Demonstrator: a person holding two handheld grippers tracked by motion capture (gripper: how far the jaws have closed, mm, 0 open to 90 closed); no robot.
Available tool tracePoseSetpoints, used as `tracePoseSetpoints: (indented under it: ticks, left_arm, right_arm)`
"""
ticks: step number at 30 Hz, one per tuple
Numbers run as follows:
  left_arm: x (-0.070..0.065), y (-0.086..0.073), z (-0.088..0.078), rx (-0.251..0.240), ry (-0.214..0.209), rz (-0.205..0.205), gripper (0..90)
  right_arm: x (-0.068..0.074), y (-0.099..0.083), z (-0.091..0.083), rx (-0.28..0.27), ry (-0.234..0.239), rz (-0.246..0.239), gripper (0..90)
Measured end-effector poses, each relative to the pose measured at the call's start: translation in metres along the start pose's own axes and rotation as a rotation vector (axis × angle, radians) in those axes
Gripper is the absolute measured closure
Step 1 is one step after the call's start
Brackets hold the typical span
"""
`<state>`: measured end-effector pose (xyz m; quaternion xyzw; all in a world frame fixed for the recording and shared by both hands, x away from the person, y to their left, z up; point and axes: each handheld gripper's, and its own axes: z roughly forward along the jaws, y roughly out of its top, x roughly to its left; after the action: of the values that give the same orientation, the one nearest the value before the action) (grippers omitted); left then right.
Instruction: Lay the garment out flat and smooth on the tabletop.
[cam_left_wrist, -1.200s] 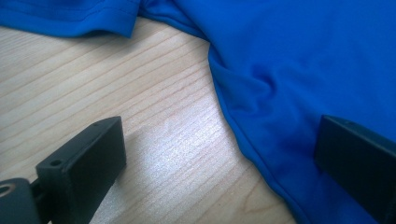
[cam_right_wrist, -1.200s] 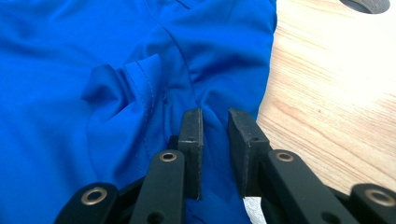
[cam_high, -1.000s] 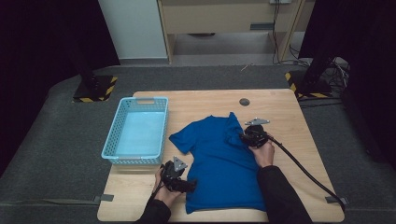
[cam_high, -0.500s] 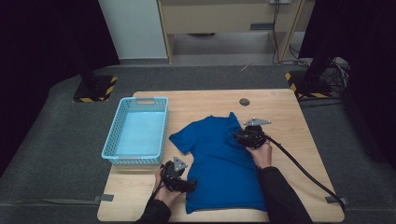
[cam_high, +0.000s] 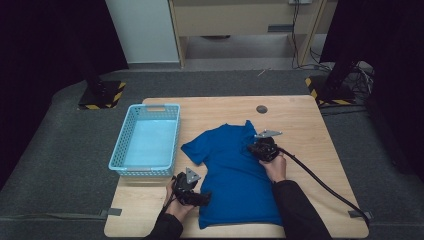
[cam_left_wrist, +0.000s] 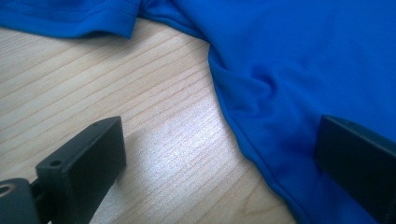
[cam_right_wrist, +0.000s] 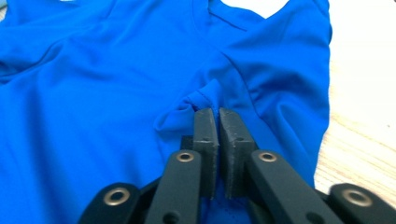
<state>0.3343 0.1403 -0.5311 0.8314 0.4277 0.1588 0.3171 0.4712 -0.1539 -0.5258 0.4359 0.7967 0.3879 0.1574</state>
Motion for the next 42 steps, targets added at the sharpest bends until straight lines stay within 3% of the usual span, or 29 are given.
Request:
tracePoseSetpoints:
  ticks: [7, 13, 16, 18, 21, 24, 26, 28, 31, 34, 38, 42]
  left_arm:
    - [0.000, 0.000, 0.000, 0.000, 0.001, -0.001, 1.0]
    - [0.000, 0.000, 0.000, 0.000, 0.001, -0.001, 1.0]
    - [0.000, 0.000, 0.000, 0.000, 0.001, -0.001, 1.0]
    - [0.000, 0.000, 0.000, 0.000, 0.001, -0.001, 1.0]
    - [0.000, 0.000, 0.000, 0.000, 0.001, -0.001, 1.0]
    - [0.000, 0.000, 0.000, 0.000, 0.002, -0.003, 1.0]
    - [-0.001, 0.000, 0.000, 0.001, 0.004, -0.004, 1.1]
    - [-0.001, 0.000, -0.001, 0.007, 0.004, -0.005, 1.7]
    - [-0.002, 0.004, -0.004, 0.015, -0.002, -0.003, 7.5]
    - [0.000, 0.012, -0.009, -0.052, -0.006, -0.018, 7.8]
    - [0.006, 0.032, -0.011, -0.116, -0.014, -0.045, 8.5]
    - [0.013, 0.052, 0.003, -0.102, 0.010, -0.077, 10.7]
  right_arm:
    - [-0.005, 0.007, -0.010, -0.022, -0.019, 0.019, 88.0]
    - [-0.023, 0.021, -0.031, -0.106, -0.082, 0.076, 88.0]
    - [-0.041, 0.027, -0.049, -0.161, -0.172, 0.148, 88.0]
    - [-0.055, 0.027, -0.060, -0.200, -0.273, 0.209, 88.0]
    - [-0.077, 0.022, -0.072, -0.206, -0.415, 0.291, 87.8]
    - [-0.104, 0.013, -0.076, -0.153, -0.489, 0.370, 82.8]
    - [-0.116, 0.005, -0.081, -0.159, -0.512, 0.411, 69.1]
    - [-0.121, -0.001, -0.087, -0.199, -0.496, 0.427, 56.3]
    - [-0.118, -0.006, -0.095, -0.222, -0.445, 0.386, 41.5]
    - [-0.110, -0.010, -0.100, -0.233, -0.369, 0.331, 31.7]
    - [-0.095, -0.020, -0.098, -0.196, -0.301, 0.272, 24.5]
    - [-0.082, -0.030, -0.086, -0.124, -0.263, 0.234, 20.8]
